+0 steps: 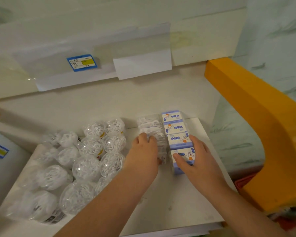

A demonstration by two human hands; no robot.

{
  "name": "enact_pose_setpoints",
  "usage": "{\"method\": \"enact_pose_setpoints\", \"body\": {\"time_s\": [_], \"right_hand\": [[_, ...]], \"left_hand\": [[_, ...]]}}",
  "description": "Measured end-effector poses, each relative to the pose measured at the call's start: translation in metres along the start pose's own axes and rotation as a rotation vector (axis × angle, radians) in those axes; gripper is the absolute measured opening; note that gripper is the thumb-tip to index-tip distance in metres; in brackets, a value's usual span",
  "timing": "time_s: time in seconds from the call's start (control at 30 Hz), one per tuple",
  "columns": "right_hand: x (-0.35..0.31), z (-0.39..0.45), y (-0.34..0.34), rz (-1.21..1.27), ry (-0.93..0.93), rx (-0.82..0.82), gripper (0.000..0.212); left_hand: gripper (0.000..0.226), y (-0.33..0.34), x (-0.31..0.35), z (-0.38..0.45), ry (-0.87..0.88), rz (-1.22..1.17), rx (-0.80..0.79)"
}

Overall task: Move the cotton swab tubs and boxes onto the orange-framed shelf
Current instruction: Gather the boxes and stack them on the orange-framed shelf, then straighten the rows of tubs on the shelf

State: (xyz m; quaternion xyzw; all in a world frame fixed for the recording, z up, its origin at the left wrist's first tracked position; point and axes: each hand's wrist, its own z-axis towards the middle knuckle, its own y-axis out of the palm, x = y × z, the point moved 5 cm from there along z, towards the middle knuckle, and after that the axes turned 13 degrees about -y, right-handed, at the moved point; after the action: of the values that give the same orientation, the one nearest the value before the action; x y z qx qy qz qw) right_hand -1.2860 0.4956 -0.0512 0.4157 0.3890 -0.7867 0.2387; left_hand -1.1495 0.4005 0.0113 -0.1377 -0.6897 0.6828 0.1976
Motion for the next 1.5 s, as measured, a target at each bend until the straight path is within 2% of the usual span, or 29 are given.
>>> {"method": "enact_pose_setpoints", "body": {"time_s": [0.3,0.4,0.57,0.67,0.77,0.87,1.0,1.13,1.27,1.4,1.5], "right_hand": [[0.000,0.000,0.002,-0.027,-0.007,-0.018,0.069],[-0.002,0.001,0.002,0.007,-0.003,-0.008,0.064],[-0.004,0.001,-0.003,0.058,-0.020,-0.064,0.068],[-0.017,-0.002,-0.015,-0.044,-0.072,0.021,0.053],[-0.040,-0.007,-0.027,-0.188,-0.226,0.096,0.048],[-0.064,-0.006,-0.023,-0.197,-0.332,0.018,0.043],[-0.096,-0.001,-0.002,-0.231,-0.438,-0.130,0.039],[-0.124,-0.011,0.032,-0.225,-0.520,-0.236,0.039],[-0.132,-0.034,0.068,-0.195,-0.522,-0.426,0.056],[-0.127,-0.054,0.100,-0.194,-0.358,-0.559,0.089],[-0.127,-0.059,0.115,-0.152,-0.280,-0.583,0.099]], "left_hand": [[0.062,-0.007,0.007,-0.009,-0.022,-0.032,0.023],[0.061,-0.004,0.011,-0.011,0.002,0.057,0.013],[0.062,-0.002,0.013,-0.012,0.018,0.069,0.032],[0.071,0.001,0.008,-0.013,0.020,0.074,0.058],[0.071,-0.009,-0.004,-0.023,0.015,-0.027,0.082],[0.059,-0.037,-0.020,-0.041,0.049,-0.155,0.207],[0.052,-0.066,-0.066,-0.068,-0.020,-0.239,0.353],[0.048,-0.079,-0.122,-0.099,-0.133,-0.255,0.392],[0.055,-0.068,-0.167,-0.120,-0.203,-0.227,0.282],[0.067,-0.046,-0.183,-0.132,-0.149,-0.172,0.131],[0.066,-0.038,-0.183,-0.131,-0.099,-0.183,0.124]]}}
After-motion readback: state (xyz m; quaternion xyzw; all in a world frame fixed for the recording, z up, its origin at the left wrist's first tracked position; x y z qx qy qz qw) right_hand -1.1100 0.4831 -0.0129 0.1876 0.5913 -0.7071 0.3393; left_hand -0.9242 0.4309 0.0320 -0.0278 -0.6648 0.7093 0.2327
